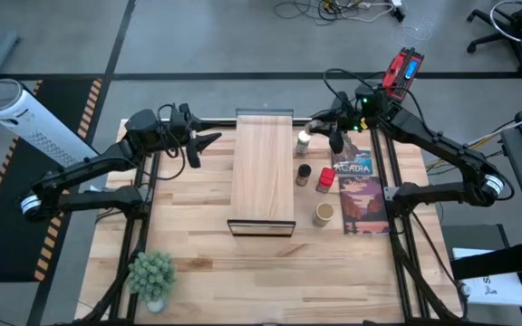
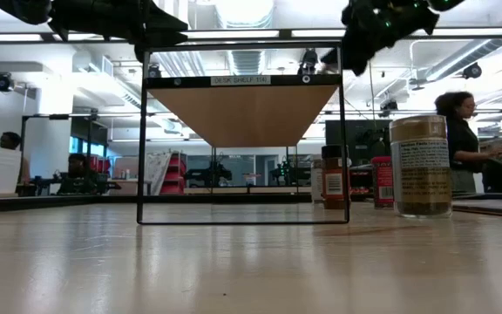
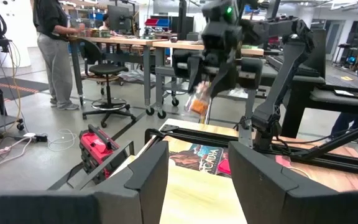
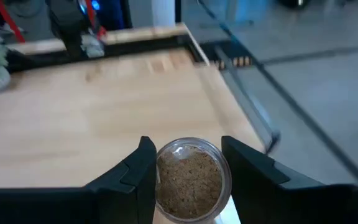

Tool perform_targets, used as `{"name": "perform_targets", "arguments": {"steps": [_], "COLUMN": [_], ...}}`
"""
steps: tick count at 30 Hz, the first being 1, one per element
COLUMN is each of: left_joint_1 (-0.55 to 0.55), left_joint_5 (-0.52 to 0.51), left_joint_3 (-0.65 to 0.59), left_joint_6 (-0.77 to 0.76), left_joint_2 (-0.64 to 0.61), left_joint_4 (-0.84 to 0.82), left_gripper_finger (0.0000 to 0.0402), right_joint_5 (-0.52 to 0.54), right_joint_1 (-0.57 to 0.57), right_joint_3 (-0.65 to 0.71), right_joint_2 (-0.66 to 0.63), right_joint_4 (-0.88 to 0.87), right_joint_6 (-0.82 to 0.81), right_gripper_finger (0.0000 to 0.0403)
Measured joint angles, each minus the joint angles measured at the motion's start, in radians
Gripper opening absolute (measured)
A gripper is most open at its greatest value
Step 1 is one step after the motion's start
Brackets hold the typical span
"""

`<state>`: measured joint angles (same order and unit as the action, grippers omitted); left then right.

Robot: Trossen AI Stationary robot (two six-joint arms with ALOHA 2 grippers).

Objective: Shelf spices
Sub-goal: Put the transparent seasoning bottle on the shelf

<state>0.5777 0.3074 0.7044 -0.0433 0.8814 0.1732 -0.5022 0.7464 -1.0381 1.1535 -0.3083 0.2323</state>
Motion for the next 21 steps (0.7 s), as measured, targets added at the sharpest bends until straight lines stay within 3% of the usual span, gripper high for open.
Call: {"name": "perform_targets", "arguments": {"steps": [10, 21], "left_joint_1": [0.000, 0.000], "left_joint_5": [-0.001, -0.001], "left_joint_3": [0.000, 0.000], "left_joint_6": [0.000, 0.000], "left_joint_2": [0.000, 0.000], "left_joint_4": [0.005, -0.016], "left_gripper_finger": [0.0160, 0.0168], "right_joint_5": [-0.006, -0.024], "right_joint_1": [-0.062, -0.060], "right_joint_3": [-0.174, -0.418], "right_joint_2": [0.217, 0.485], "right_joint_4": [-0.012, -0.227], "right_joint_6": [0.025, 0.135], "right_gripper_finger": [0.0143, 0.0141]}}
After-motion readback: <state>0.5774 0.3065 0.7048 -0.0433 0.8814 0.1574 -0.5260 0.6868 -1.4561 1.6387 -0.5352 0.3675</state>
